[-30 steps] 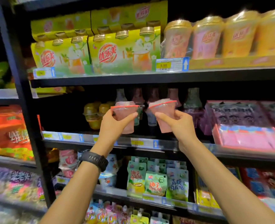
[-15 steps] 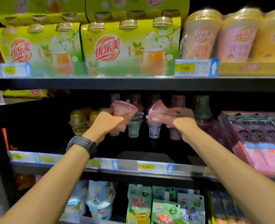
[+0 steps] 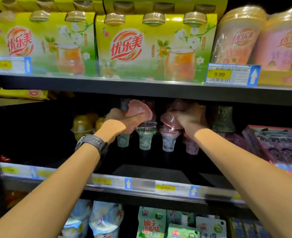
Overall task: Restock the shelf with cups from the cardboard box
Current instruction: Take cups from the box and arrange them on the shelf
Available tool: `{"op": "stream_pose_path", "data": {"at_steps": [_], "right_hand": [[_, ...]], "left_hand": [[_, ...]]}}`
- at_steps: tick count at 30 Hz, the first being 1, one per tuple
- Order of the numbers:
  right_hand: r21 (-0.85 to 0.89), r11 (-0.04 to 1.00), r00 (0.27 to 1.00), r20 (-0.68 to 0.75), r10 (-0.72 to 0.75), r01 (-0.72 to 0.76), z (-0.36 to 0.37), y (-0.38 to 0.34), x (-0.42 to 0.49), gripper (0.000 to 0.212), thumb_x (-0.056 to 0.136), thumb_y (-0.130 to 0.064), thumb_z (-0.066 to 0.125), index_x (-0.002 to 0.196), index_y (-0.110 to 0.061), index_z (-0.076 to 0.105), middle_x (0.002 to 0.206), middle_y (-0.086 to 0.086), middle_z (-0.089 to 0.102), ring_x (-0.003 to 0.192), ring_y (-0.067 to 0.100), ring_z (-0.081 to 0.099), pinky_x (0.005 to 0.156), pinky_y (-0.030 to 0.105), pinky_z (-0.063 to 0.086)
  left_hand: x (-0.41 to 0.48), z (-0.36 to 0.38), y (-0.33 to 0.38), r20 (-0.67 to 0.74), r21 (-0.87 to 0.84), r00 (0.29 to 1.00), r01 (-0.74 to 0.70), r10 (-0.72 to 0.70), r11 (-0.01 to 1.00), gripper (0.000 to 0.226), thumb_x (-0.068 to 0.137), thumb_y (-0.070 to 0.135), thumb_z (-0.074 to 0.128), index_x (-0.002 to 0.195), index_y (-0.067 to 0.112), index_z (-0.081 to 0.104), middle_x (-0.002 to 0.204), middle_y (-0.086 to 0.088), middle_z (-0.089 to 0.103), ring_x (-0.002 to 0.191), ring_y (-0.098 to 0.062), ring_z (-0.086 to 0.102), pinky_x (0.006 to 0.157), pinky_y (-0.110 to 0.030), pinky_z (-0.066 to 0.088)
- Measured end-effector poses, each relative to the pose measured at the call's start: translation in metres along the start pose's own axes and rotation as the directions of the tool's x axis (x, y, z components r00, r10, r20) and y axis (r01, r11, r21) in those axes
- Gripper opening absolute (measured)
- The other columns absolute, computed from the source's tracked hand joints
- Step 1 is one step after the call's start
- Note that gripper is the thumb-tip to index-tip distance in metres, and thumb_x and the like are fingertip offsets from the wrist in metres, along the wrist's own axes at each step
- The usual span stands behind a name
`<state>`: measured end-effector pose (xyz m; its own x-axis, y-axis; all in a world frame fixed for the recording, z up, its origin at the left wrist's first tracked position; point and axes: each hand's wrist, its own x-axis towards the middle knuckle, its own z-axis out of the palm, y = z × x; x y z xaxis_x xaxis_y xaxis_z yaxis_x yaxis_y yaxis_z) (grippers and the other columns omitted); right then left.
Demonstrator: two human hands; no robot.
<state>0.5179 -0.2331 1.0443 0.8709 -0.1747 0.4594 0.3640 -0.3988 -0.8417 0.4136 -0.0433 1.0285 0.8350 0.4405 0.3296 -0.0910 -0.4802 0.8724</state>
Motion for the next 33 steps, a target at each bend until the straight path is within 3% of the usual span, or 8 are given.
{"op": "stream_pose_path", "data": {"at_steps": [2, 5, 11, 15, 20, 24, 27, 33], "right_hand": [[-0.083, 0.996, 1.0, 0.012, -0.024, 0.024, 0.004, -0.003, 0.006, 0.053, 0.066, -0.033, 0.085, 0.109, -0.008, 0.067, 0.115, 0.007, 0.068, 0.11, 0.026, 0.064, 0.085, 0.028, 0.051], [-0.17, 0.984, 0.997, 0.062, -0.035, 0.046, 0.016, 0.005, 0.018, 0.046, 0.064, -0.033, 0.081, 0.104, -0.013, 0.068, 0.108, 0.009, 0.07, 0.104, 0.028, 0.066, 0.085, 0.034, 0.056], [-0.251, 0.962, 0.994, 0.054, -0.092, 0.103, 0.022, 0.01, 0.022, 0.043, 0.076, -0.025, 0.073, 0.115, -0.007, 0.064, 0.119, 0.014, 0.065, 0.111, 0.031, 0.061, 0.087, 0.032, 0.052], [-0.299, 0.939, 0.985, 0.093, -0.146, 0.167, 0.029, 0.013, 0.027, 0.041, 0.079, -0.023, 0.071, 0.116, -0.006, 0.063, 0.117, 0.016, 0.066, 0.11, 0.032, 0.062, 0.086, 0.034, 0.052], [-0.289, 0.938, 0.98, 0.106, -0.167, 0.191, 0.03, 0.017, 0.031, 0.048, 0.076, -0.034, 0.077, 0.112, -0.005, 0.066, 0.115, 0.015, 0.068, 0.107, 0.032, 0.064, 0.084, 0.034, 0.053], [-0.301, 0.927, 0.972, 0.141, -0.19, 0.225, 0.026, 0.018, 0.031, 0.041, 0.078, -0.026, 0.073, 0.113, -0.007, 0.066, 0.115, 0.016, 0.067, 0.108, 0.033, 0.063, 0.084, 0.033, 0.052], [-0.269, 0.934, 0.967, 0.165, -0.195, 0.235, 0.022, 0.019, 0.029, 0.042, 0.077, -0.023, 0.073, 0.116, -0.007, 0.065, 0.117, 0.015, 0.067, 0.109, 0.033, 0.062, 0.087, 0.034, 0.053], [-0.205, 0.922, 0.942, 0.148, -0.303, 0.329, 0.011, 0.019, 0.021, 0.045, 0.076, -0.019, 0.071, 0.118, -0.005, 0.063, 0.117, 0.016, 0.066, 0.112, 0.033, 0.059, 0.094, 0.036, 0.05]], "left_hand": [[0.0, -0.001, 0.004, -0.024, 0.042, 0.999, 0.043, -0.042, 0.998, 0.083, 0.033, 0.067, 0.074, 0.091, 0.008, 0.067, 0.085, -0.006, 0.068, 0.091, -0.028, 0.07, 0.086, -0.04, 0.057], [-0.004, -0.002, 0.009, -0.032, 0.181, 0.998, 0.067, -0.062, 0.981, 0.096, 0.029, 0.079, 0.067, 0.091, 0.007, 0.069, 0.083, -0.007, 0.072, 0.082, -0.025, 0.07, 0.084, -0.038, 0.058], [0.004, -0.005, 0.006, -0.042, 0.24, 0.999, 0.038, -0.029, 0.97, 0.087, 0.029, 0.08, 0.065, 0.083, 0.011, 0.069, 0.08, -0.006, 0.073, 0.079, -0.024, 0.07, 0.083, -0.039, 0.058], [0.015, -0.004, 0.002, -0.046, 0.291, 0.999, 0.029, -0.017, 0.956, 0.08, 0.039, 0.078, 0.07, 0.085, 0.013, 0.069, 0.085, -0.006, 0.072, 0.081, -0.022, 0.069, 0.072, -0.031, 0.055], [0.025, -0.002, -0.005, -0.074, 0.316, 0.997, 0.013, 0.012, 0.949, 0.066, 0.055, 0.072, 0.078, 0.088, 0.016, 0.07, 0.088, -0.003, 0.072, 0.083, -0.022, 0.069, 0.081, -0.036, 0.058], [0.03, 0.001, -0.007, -0.055, 0.315, 0.998, 0.0, 0.018, 0.949, 0.072, 0.05, 0.072, 0.077, 0.098, 0.018, 0.071, 0.099, -0.001, 0.071, 0.097, -0.023, 0.067, 0.088, -0.036, 0.055], [0.033, 0.001, -0.005, -0.058, 0.38, 0.996, -0.036, 0.063, 0.924, 0.062, 0.057, 0.07, 0.078, 0.092, 0.019, 0.071, 0.09, -0.002, 0.072, 0.087, -0.022, 0.068, 0.08, -0.033, 0.056], [0.046, 0.0, -0.003, -0.015, 0.447, 0.988, -0.133, 0.156, 0.885, 0.078, 0.047, 0.085, 0.068, 0.095, 0.023, 0.073, 0.092, -0.001, 0.073, 0.085, -0.022, 0.07, 0.079, -0.036, 0.059]]}}
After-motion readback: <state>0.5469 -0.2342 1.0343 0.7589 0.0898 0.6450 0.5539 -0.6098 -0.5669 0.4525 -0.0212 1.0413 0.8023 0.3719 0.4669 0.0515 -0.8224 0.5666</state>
